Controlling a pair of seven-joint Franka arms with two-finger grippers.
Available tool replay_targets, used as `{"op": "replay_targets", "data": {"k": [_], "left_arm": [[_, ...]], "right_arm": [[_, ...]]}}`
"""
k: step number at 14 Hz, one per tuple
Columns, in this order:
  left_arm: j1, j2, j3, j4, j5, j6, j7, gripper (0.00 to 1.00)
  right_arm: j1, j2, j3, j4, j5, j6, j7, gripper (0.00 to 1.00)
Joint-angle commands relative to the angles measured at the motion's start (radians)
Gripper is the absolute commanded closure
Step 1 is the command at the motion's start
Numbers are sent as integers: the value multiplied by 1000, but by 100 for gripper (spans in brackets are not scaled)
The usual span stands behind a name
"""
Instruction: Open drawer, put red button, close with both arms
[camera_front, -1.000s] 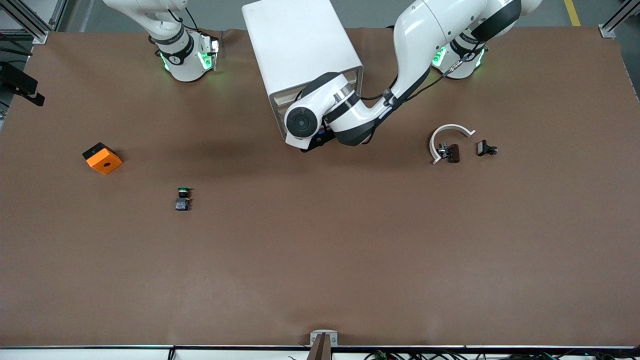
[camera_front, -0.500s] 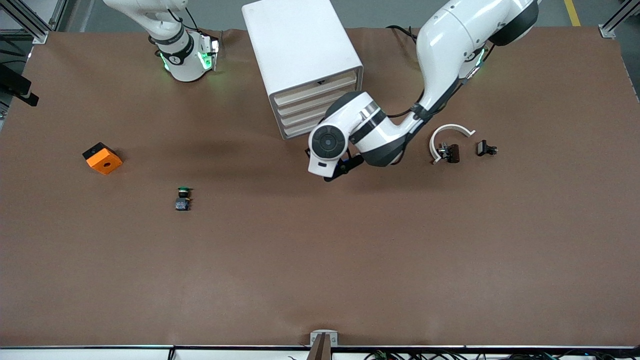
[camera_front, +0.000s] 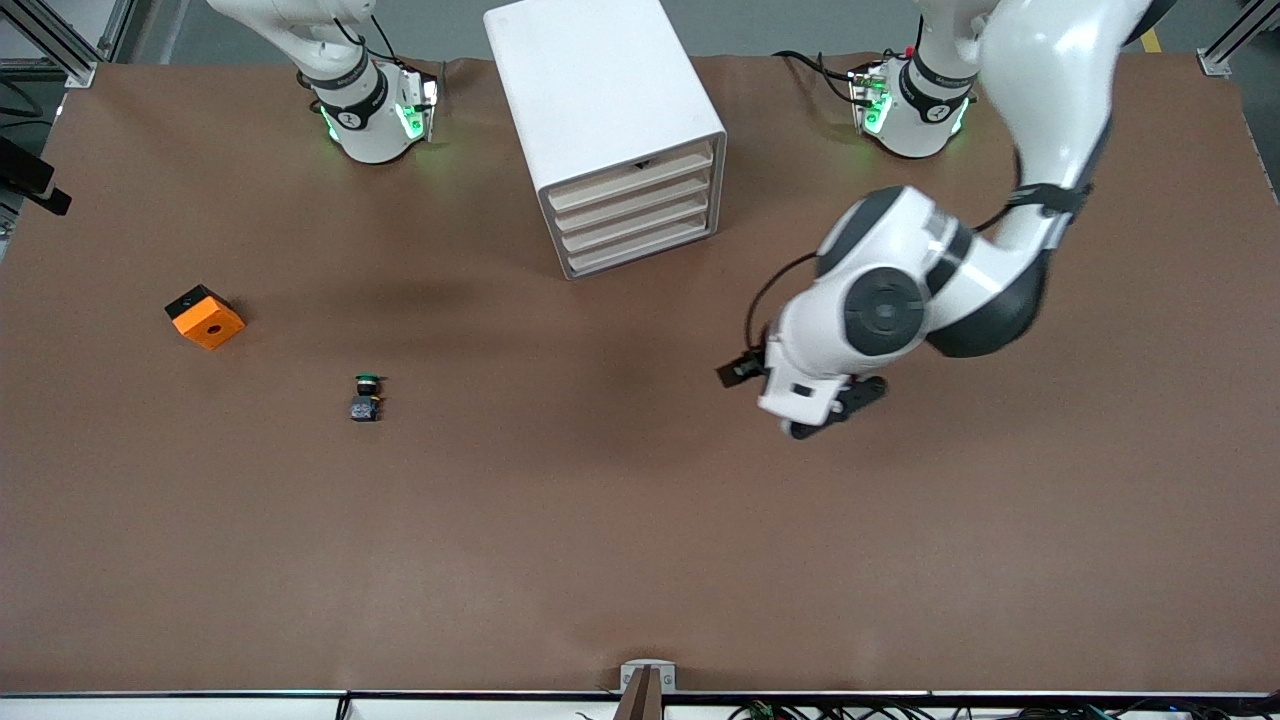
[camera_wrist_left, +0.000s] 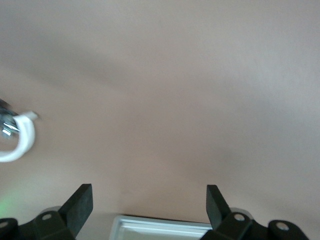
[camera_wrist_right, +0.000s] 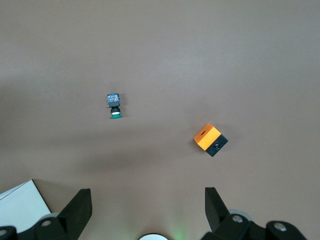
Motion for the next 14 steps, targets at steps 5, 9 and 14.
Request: {"op": "replay_targets", "data": {"k": [5,9,14], "left_arm": [[230,-143,-15,-35,-21,-184,375,0],[286,-207,-3,-37,-29,-273,558,0],[99,-344,334,-63,-90,-374,814,0]], "right_arm": [[-10,-45,10,-40,13,26,0,0],[-7,-49,15,-40,7,26,-3,0],[-7,-51,13,-42,3,37,-49,0]]}}
